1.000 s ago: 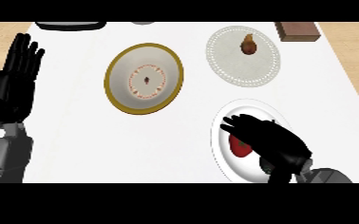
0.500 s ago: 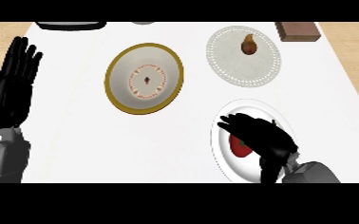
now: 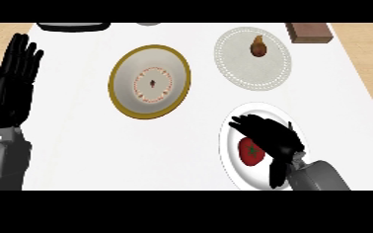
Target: Pick the tomato from the plate and place it in the bowl
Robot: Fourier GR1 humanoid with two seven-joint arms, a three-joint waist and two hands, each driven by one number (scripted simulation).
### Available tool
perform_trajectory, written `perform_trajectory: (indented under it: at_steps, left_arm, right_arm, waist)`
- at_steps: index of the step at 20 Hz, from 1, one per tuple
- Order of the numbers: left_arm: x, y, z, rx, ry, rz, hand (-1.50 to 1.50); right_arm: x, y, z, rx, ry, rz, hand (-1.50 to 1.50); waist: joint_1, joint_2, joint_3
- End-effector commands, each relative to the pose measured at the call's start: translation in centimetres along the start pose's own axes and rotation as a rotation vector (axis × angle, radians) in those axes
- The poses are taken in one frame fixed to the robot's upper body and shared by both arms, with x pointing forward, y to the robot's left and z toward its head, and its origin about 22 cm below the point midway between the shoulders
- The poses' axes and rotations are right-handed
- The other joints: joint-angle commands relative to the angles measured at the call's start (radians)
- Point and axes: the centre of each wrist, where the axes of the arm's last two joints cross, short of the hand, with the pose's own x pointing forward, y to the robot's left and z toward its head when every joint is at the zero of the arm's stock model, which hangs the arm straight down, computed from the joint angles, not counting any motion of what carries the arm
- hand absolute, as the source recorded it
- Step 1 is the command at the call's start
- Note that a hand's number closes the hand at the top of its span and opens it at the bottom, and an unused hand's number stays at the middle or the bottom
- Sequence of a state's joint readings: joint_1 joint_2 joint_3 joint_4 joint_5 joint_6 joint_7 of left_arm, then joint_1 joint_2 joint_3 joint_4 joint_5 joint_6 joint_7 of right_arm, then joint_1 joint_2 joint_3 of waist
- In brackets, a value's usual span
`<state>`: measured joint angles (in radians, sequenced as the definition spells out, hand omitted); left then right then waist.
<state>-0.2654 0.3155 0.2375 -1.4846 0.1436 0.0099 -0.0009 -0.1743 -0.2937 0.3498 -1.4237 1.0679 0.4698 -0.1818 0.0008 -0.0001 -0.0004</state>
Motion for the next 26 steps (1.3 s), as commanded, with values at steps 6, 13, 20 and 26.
perform_trajectory:
  at_steps: [6,13,20,26]
  left_arm:
    - [-0.3,-1.5,0.1,-0.010,-0.005,-0.001,0.00]
    - [-0.3,-0.7,0.6,0.011,-0.010,-0.005,0.00]
    - [1.2,-3.7,-1.1,-0.109,-0.070,0.040,0.00]
    - [1.8,-5.1,-1.6,-0.146,-0.091,0.047,0.00]
  right_arm:
    - [-2.1,-0.5,-1.5,-0.127,-0.093,0.027,1.50]
    - [-0.3,-1.4,0.3,-0.174,-0.114,0.057,1.50]
    - [-8.9,-13.8,0.4,-0.219,-0.021,0.209,1.50]
    - [-12.1,-19.8,2.9,-0.365,-0.023,0.224,1.50]
  waist:
    - [0.001,0.000,0.001]
    - [-0.001,-0.001,0.000]
    - [0.153,0.069,0.005]
    - [0.168,0.073,0.008]
